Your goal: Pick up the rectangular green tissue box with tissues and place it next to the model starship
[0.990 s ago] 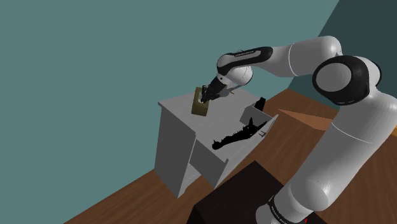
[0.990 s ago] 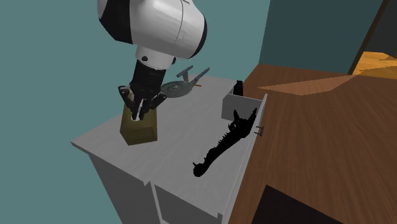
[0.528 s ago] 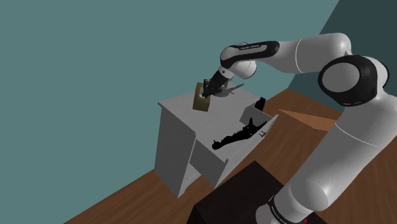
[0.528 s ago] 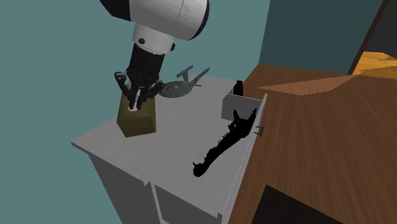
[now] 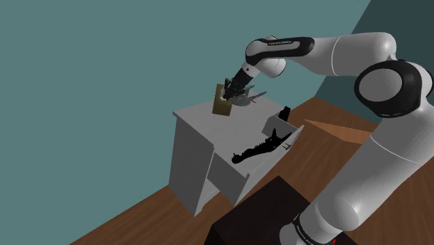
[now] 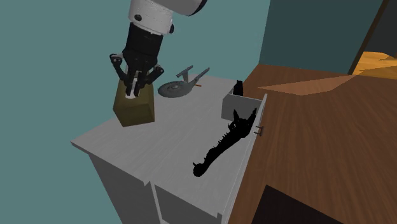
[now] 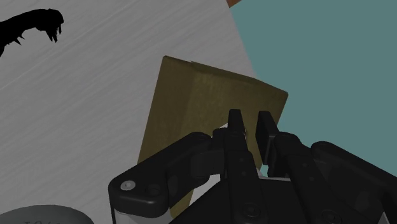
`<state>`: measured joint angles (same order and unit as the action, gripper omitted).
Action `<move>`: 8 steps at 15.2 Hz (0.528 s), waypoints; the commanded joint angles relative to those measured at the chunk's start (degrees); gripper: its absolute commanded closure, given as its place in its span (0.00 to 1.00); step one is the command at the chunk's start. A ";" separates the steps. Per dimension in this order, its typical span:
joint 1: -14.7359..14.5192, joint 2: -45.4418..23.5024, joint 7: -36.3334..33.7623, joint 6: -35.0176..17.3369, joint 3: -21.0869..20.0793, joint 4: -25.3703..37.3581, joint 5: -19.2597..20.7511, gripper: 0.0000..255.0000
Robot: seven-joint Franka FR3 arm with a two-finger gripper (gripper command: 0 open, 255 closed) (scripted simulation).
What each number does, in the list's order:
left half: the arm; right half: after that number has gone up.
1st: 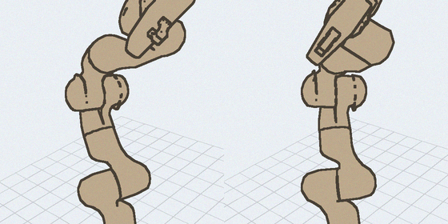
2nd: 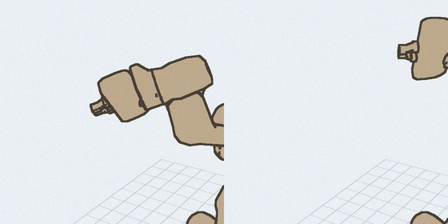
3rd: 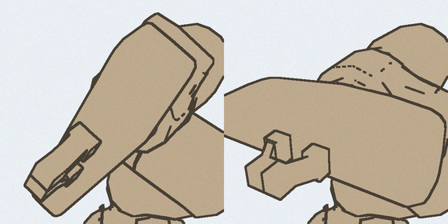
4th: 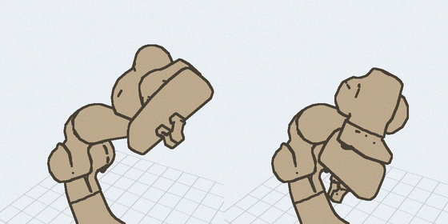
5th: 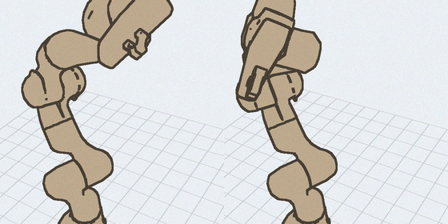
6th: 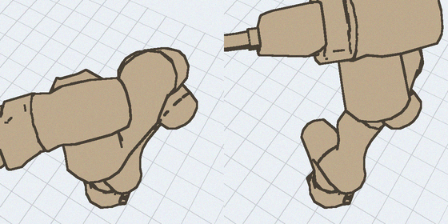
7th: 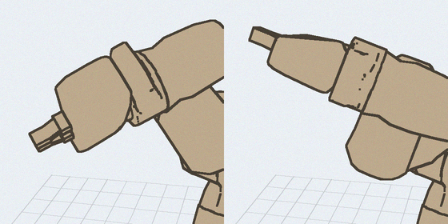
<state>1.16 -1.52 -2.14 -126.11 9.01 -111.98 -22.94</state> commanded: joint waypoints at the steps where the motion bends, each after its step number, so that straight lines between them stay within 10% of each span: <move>1: 0.04 0.23 -0.59 1.34 0.05 1.19 0.41 1.00; 8: 0.17 1.12 -2.60 6.14 0.20 5.38 1.71 1.00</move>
<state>1.30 -0.59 -4.31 -120.98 9.19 -107.48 -21.49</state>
